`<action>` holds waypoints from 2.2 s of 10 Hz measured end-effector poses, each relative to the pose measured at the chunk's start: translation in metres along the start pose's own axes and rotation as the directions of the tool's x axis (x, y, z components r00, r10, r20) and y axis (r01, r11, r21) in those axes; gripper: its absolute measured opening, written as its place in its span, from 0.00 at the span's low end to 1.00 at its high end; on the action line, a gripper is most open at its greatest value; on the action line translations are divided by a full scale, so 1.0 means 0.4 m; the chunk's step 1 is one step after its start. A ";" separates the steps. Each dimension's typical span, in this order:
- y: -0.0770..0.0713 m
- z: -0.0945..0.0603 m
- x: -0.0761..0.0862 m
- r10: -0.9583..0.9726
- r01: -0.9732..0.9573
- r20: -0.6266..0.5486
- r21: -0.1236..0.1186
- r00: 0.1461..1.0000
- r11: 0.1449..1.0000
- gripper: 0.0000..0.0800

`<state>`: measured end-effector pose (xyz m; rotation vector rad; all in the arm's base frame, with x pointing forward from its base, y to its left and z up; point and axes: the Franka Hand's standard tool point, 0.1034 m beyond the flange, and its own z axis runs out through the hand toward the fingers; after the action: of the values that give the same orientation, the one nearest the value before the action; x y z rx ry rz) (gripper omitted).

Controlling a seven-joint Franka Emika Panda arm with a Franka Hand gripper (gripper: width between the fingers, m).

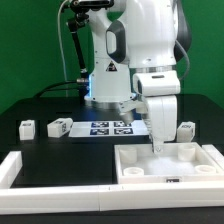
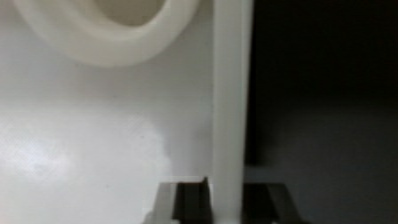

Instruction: Assemble square table

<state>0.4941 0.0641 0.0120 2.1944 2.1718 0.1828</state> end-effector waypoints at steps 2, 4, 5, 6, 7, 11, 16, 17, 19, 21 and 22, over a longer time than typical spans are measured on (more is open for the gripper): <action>0.000 0.000 -0.002 0.001 -0.001 0.000 0.001 1.000 1.000 0.07; 0.000 0.000 -0.002 0.001 -0.001 0.001 0.001 1.000 1.000 0.07; 0.000 0.000 -0.001 0.001 -0.001 0.000 0.001 1.000 1.000 0.07; 0.000 0.001 0.014 -0.008 0.008 -0.001 0.001 1.000 1.000 0.07; 0.001 0.002 0.014 -0.015 0.015 0.007 -0.001 1.000 1.000 0.07; -0.002 0.003 0.010 -0.013 0.013 0.016 0.000 1.000 1.000 0.30; -0.003 0.005 0.009 -0.012 0.012 0.016 0.002 1.000 1.000 0.78; -0.003 0.005 0.008 -0.012 0.012 0.016 0.002 1.000 1.000 0.81; -0.003 0.005 0.008 -0.012 0.012 0.016 0.002 1.000 1.000 0.81; -0.003 0.005 0.008 -0.012 0.012 0.016 0.002 1.000 1.000 0.81; -0.004 0.002 0.007 0.009 -0.009 0.018 0.003 1.000 1.000 0.81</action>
Offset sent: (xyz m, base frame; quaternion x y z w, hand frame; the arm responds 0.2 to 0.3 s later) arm 0.0000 0.0000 0.0000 0.0000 0.0000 0.0000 1.0000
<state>0.4924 0.0670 0.0113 2.1987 2.1549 0.1605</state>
